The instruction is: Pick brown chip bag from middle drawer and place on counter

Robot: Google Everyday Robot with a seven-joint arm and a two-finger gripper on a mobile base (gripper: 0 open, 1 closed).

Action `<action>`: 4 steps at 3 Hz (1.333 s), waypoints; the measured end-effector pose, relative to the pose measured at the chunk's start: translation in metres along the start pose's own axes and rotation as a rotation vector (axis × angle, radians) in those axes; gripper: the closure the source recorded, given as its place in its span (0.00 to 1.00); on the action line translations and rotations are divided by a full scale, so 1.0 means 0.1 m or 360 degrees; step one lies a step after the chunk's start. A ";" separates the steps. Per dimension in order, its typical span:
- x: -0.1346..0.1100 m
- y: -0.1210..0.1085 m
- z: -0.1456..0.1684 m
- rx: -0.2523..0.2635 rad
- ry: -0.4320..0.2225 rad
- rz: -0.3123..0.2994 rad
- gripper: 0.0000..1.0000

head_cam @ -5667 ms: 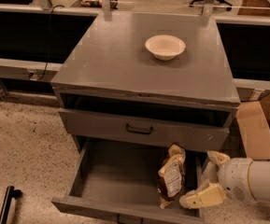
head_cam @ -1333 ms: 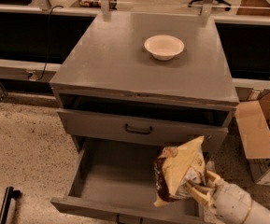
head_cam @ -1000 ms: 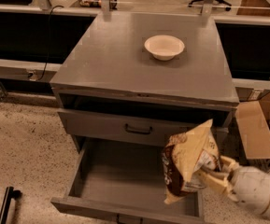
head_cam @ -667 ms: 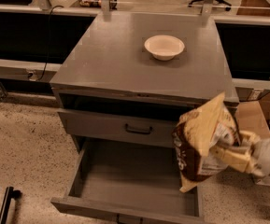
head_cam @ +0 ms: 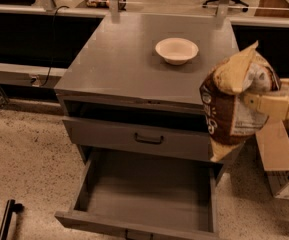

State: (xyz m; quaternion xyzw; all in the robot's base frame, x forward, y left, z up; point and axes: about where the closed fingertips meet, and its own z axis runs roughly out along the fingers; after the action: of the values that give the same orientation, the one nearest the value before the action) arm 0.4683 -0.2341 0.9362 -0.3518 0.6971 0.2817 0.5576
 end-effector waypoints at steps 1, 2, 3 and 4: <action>-0.37 -0.34 0.21 0.0024 0.0005 0.0030 1.00; -0.64 -0.70 0.48 0.0074 -0.0009 0.0063 1.00; -0.73 -1.08 0.54 0.0252 0.0010 0.0083 1.00; -0.68 -1.35 0.64 0.0360 0.0025 0.0131 0.82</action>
Offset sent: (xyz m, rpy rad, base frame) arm 0.1487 0.0095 0.0746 0.0420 0.0219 -0.1043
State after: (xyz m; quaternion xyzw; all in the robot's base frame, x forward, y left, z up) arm 0.6225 -0.2518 0.9886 -0.2600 0.7427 0.2211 0.5760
